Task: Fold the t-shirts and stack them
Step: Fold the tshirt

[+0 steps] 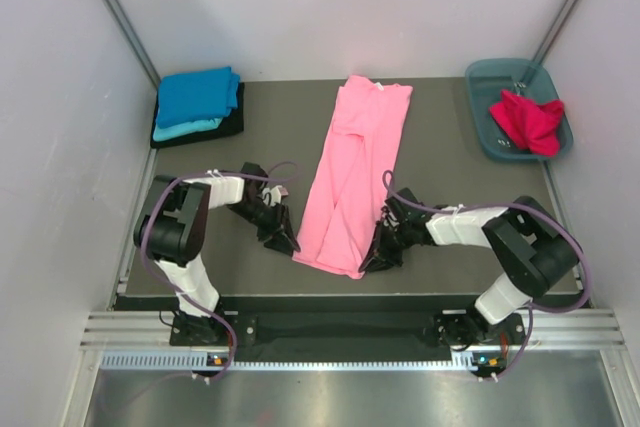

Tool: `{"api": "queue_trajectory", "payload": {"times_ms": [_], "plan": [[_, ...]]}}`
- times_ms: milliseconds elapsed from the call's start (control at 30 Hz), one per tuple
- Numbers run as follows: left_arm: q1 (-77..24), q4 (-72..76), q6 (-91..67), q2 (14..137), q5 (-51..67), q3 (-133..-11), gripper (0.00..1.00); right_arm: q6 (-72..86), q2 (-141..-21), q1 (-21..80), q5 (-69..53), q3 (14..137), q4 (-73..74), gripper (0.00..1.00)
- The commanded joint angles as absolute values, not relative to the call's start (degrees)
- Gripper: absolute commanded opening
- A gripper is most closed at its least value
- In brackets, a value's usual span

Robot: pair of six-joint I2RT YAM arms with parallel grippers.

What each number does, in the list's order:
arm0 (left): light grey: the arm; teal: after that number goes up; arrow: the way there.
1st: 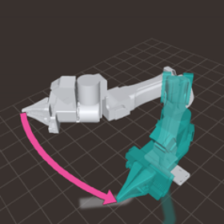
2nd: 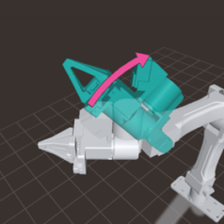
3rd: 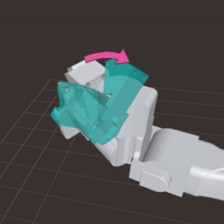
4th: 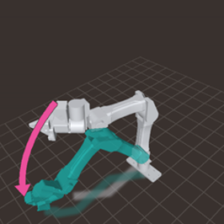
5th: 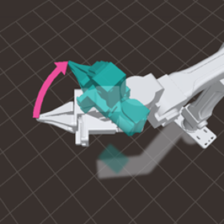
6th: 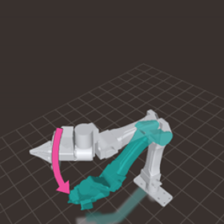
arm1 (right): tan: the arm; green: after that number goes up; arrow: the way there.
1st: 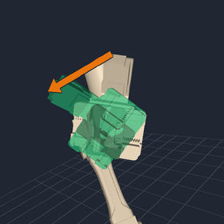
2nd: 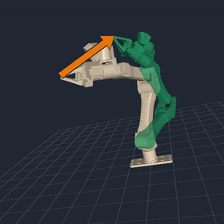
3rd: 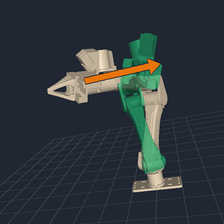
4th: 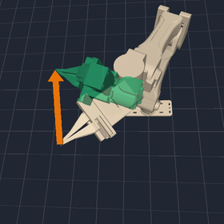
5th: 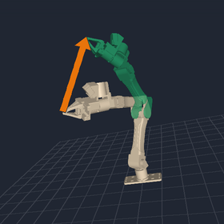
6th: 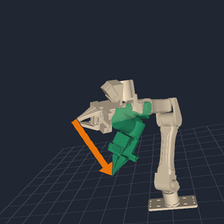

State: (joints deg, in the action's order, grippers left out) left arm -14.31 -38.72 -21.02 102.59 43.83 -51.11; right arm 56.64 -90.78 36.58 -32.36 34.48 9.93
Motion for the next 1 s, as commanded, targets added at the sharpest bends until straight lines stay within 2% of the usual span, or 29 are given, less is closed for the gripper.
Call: {"api": "queue_trajectory", "payload": {"times_ms": [0, 200, 233, 267, 400, 633, 967], "plan": [[-14.9, -36.6, -21.0, 103.4, 44.6, -52.2, 0.25, 54.6, -90.4, 36.1, -24.3, 32.8, 10.7, 0.08], [-15.6, -36.8, -20.4, 104.6, 45.4, -54.2, 0.17, 53.7, -89.7, 35.2, -24.3, 33.0, 10.5, 0.06], [-15.6, -37.2, -19.6, 104.5, 45.7, -54.4, 0.06, 53.6, -89.4, 35.2, -24.2, 32.9, 10.6, 0.06], [-15.6, -37.5, -19.1, 104.2, 45.6, -54.7, 0.0, 53.5, -88.8, 35.0, -24.2, 33.0, 10.5, 0.05], [-15.1, -40.4, -16.1, 101.4, 43.1, -57.0, 0.0, 50.3, -86.1, 33.7, -23.6, 34.4, 14.5, 0.0], [-14.9, -47.3, -9.9, 98.3, 41.7, -66.2, 0.0, 45.5, -79.7, 30.8, -23.6, 37.3, 19.2, 0.0], [-15.1, -45.4, -11.0, 102.0, 44.5, -75.8, 0.0, 39.5, -77.7, 24.5, -24.6, 45.3, 18.9, 0.0]]}}
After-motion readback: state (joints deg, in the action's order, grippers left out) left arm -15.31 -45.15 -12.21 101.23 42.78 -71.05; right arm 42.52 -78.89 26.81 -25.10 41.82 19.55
